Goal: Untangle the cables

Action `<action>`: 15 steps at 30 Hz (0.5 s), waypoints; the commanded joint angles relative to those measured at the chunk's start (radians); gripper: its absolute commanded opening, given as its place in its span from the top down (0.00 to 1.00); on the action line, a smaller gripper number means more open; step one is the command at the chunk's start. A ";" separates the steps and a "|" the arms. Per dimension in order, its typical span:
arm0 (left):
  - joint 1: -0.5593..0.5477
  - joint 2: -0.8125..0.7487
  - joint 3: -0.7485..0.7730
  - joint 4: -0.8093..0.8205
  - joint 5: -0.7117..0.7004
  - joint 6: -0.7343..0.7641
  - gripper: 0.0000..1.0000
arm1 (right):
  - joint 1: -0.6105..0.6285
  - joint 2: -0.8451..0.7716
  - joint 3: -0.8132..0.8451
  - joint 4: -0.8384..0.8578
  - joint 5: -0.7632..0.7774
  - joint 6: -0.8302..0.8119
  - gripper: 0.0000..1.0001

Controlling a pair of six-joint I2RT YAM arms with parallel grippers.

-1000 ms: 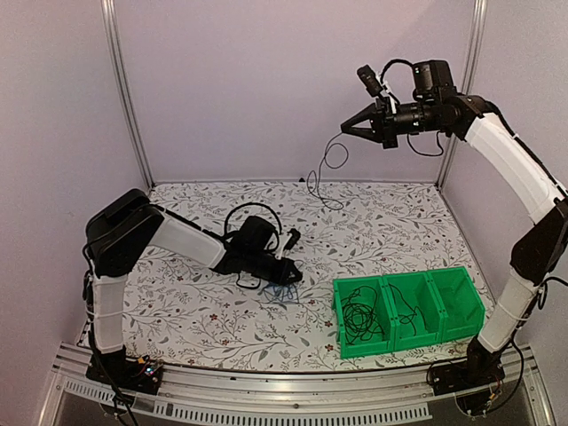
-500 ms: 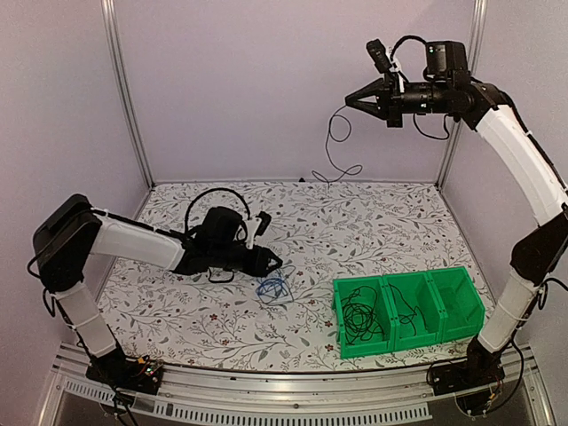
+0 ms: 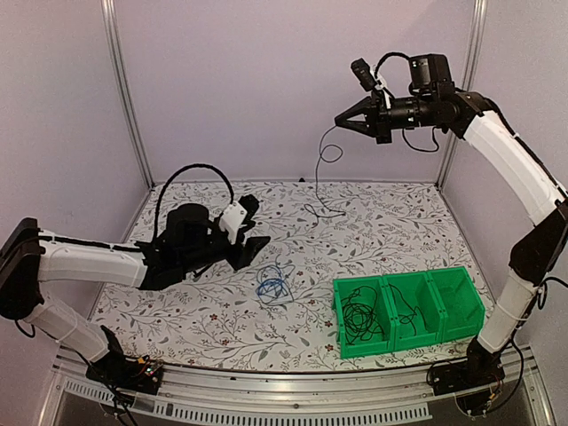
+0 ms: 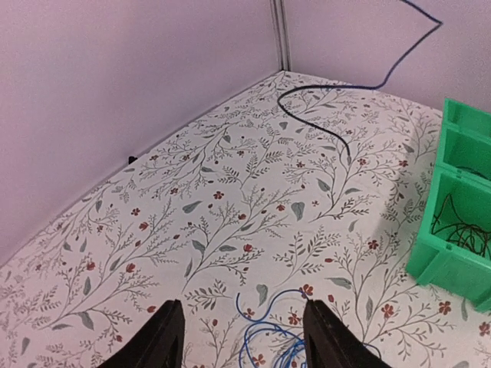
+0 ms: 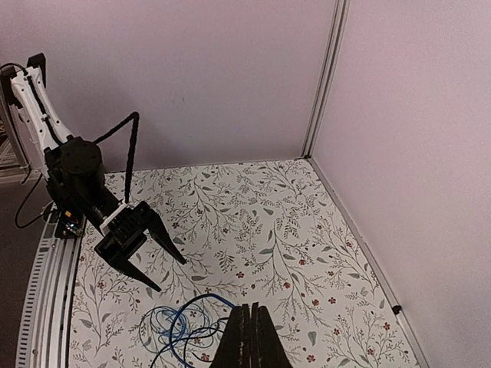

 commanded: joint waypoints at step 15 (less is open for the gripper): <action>-0.217 0.114 0.068 0.202 -0.348 0.732 0.43 | 0.103 -0.006 -0.042 -0.004 -0.004 0.015 1.00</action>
